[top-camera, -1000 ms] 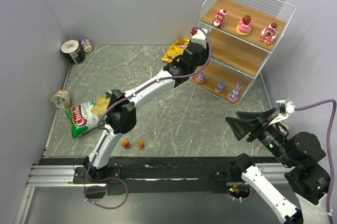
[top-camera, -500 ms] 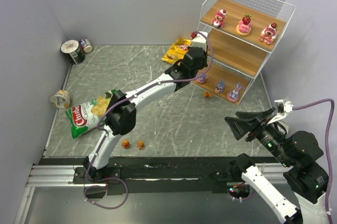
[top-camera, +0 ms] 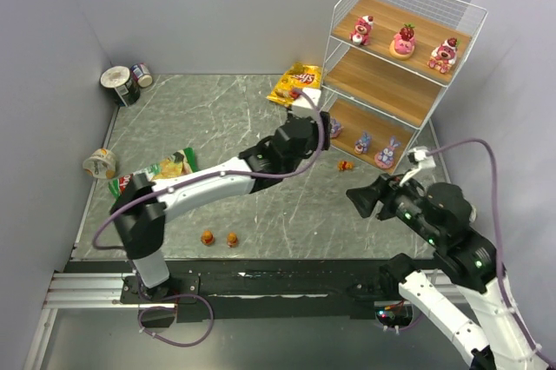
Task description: Place and organize the plastic toys onto the shelf
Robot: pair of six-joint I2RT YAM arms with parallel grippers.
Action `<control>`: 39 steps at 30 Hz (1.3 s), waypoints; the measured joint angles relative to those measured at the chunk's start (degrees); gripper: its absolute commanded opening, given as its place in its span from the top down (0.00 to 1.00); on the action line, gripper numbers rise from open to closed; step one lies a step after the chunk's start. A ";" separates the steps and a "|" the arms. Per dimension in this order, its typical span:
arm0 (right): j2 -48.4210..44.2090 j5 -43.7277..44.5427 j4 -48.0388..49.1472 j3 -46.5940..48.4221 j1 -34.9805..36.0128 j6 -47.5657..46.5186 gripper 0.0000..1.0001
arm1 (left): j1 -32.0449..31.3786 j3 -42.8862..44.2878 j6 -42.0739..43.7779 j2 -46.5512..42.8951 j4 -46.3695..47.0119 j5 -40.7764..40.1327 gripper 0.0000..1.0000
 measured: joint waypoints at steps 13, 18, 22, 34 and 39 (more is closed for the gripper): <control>9.70 1.64 12.02 -13.11 1.16 9.70 0.15 | 0.76 -18.03 -18.73 -19.82 -12.92 -8.09 0.03; 19.12 6.58 19.82 -15.21 15.50 9.86 0.12 | 0.79 -26.01 -26.18 -34.62 -20.74 -13.35 0.04; 27.67 14.32 21.03 -14.80 20.37 13.86 0.10 | 0.76 -27.82 -28.11 -43.01 -24.17 -15.58 0.04; 44.63 23.04 16.28 -9.18 5.49 45.55 0.25 | 3.37 -25.07 -24.74 -44.59 -30.53 -10.40 0.04; 45.66 24.39 17.92 -9.92 4.35 58.27 0.27 | 4.31 -28.57 -24.06 -42.16 -29.00 -3.76 0.04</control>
